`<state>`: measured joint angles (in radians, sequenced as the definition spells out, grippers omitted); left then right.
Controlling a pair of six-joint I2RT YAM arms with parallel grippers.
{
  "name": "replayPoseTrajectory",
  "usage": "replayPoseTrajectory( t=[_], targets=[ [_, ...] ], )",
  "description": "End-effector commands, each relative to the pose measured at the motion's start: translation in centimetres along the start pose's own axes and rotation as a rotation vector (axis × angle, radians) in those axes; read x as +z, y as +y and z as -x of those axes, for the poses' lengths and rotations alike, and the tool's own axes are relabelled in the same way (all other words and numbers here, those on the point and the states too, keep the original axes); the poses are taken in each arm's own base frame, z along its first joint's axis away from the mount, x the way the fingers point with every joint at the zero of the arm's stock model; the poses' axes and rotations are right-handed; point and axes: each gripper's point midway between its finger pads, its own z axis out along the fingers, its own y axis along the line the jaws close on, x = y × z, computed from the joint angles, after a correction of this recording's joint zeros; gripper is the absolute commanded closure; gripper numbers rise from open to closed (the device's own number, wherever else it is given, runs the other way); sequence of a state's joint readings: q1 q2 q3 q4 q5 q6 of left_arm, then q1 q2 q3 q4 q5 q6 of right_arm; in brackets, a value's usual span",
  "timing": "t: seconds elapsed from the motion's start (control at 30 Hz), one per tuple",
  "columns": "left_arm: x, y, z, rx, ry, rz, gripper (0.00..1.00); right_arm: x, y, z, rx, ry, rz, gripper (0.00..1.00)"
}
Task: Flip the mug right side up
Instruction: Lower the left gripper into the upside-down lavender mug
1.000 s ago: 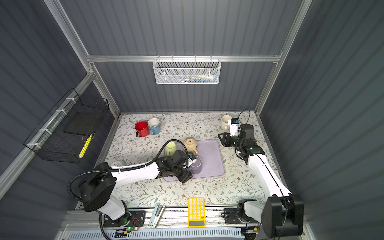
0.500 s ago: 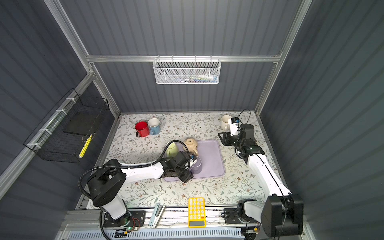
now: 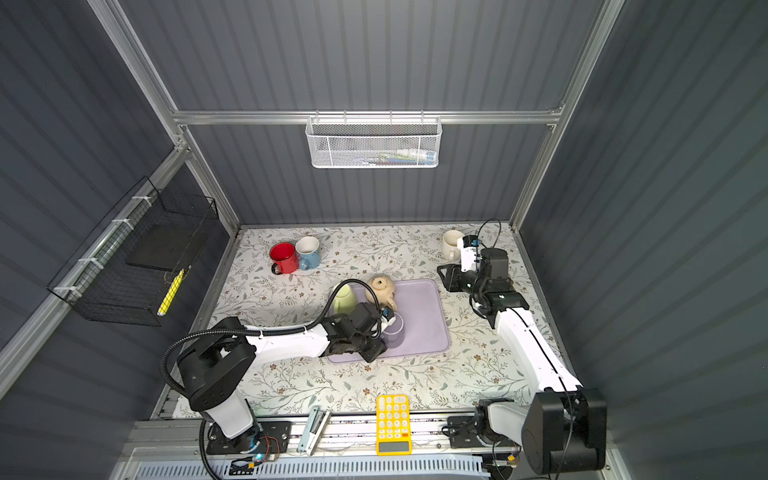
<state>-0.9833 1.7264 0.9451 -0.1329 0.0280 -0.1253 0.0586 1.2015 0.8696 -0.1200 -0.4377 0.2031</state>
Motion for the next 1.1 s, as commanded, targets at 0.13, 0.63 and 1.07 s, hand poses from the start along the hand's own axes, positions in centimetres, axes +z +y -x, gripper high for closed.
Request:
replayPoseTrajectory(
  t=[0.13,0.63,1.07],
  targets=[
    [0.5,-0.3,-0.4,-0.002,0.0,-0.01,0.64,0.0,-0.5,-0.1,0.009,-0.007,-0.019,0.63],
    [0.8,0.1,-1.1,-0.002,0.024,0.008,0.57,0.0,-1.0,-0.7,0.017,-0.007,-0.037,0.63],
    [1.1,0.3,-1.7,0.009,0.037,0.019,0.66,0.2,-1.4,-0.8,0.025,-0.005,-0.045,0.63]
  ],
)
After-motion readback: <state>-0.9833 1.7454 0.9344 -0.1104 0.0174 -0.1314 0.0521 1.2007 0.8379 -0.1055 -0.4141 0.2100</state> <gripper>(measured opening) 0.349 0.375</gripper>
